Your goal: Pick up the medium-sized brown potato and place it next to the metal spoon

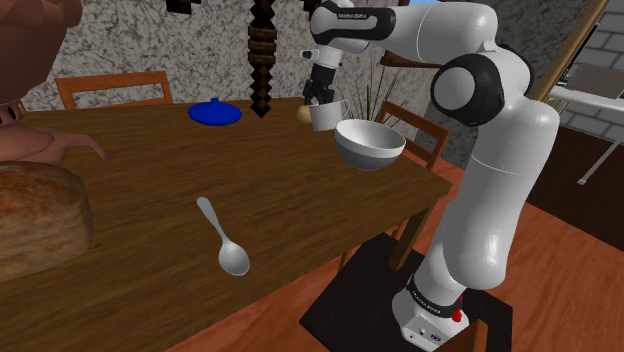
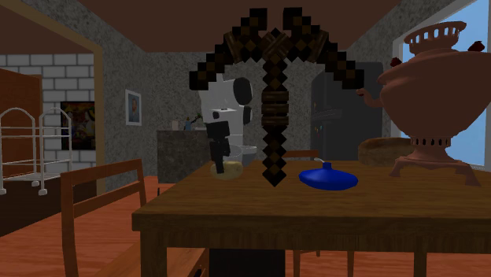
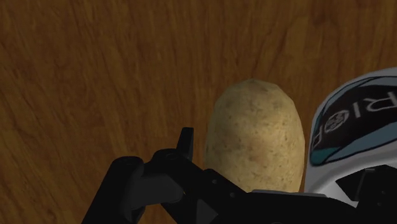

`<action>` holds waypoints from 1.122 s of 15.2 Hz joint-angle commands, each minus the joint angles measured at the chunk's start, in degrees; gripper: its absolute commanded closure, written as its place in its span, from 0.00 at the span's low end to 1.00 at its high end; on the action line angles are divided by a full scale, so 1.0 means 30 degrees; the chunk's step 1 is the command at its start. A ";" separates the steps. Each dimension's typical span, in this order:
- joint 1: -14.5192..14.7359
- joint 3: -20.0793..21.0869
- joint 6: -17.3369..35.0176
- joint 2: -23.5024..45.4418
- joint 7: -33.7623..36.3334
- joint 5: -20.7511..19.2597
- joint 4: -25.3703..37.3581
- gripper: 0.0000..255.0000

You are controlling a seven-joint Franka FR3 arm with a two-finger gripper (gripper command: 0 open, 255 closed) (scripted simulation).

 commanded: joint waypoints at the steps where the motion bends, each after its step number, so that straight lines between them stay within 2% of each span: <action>1: 0.0000 0.0003 0.0038 0.0078 0.0003 -0.0011 -0.0050 0.00; 2: 0.0010 0.0007 0.0055 0.0056 0.0014 -0.0023 -0.0083 1.00; 11: 0.0005 -0.0004 0.0038 0.0079 0.0002 -0.0010 -0.0049 1.00; 17: -0.0179 -0.0071 -0.1599 0.0373 0.0126 0.0129 0.1837 1.00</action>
